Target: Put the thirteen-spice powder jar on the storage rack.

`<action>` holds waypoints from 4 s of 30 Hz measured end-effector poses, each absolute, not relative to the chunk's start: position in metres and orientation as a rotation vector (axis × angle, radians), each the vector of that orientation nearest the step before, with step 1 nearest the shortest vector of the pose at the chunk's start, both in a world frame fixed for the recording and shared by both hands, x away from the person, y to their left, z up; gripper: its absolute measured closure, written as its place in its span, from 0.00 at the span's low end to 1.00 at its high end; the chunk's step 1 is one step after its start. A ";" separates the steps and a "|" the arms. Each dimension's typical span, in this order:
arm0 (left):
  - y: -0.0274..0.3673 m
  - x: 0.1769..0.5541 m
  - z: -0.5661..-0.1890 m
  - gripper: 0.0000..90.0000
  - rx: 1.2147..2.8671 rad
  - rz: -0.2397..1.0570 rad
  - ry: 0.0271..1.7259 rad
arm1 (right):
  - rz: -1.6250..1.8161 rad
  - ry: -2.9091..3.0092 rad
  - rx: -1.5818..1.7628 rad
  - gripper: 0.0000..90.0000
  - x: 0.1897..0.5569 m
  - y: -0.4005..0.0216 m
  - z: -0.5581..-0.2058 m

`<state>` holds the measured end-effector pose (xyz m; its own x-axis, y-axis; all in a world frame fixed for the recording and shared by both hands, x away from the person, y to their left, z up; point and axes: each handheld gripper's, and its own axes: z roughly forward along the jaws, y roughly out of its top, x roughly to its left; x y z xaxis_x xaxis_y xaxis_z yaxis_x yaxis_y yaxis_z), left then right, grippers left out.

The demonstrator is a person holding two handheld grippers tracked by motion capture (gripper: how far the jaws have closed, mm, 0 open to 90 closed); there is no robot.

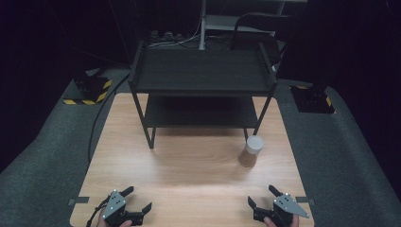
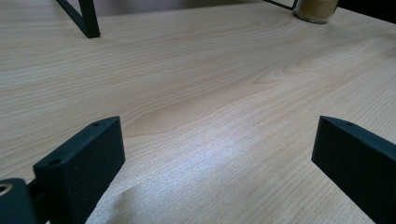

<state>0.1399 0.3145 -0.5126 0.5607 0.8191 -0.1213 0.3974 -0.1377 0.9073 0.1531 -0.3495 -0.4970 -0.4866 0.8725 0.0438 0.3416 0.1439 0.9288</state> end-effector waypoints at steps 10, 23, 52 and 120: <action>0.315 0.141 -0.512 0.03 1.750 0.499 1.014 | 1.354 1.857 1.154 0.04 0.161 -0.350 -0.472; 0.316 0.141 -0.513 0.03 1.747 0.495 1.011 | 1.348 1.820 1.147 0.03 0.190 -0.341 -0.439; 0.316 0.139 -0.515 0.03 1.731 0.498 1.015 | 1.220 1.794 1.233 0.18 0.272 -0.301 -0.438; 0.318 0.140 -0.514 0.03 1.735 0.488 1.012 | 1.274 1.804 1.086 0.38 0.268 -0.256 -0.298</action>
<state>0.1404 0.3176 -0.5141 0.5639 0.8143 -0.1376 0.3990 -0.1227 0.9087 0.2683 -0.2562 -0.2984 -0.4311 0.9006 -0.0552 0.2489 0.1775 0.9521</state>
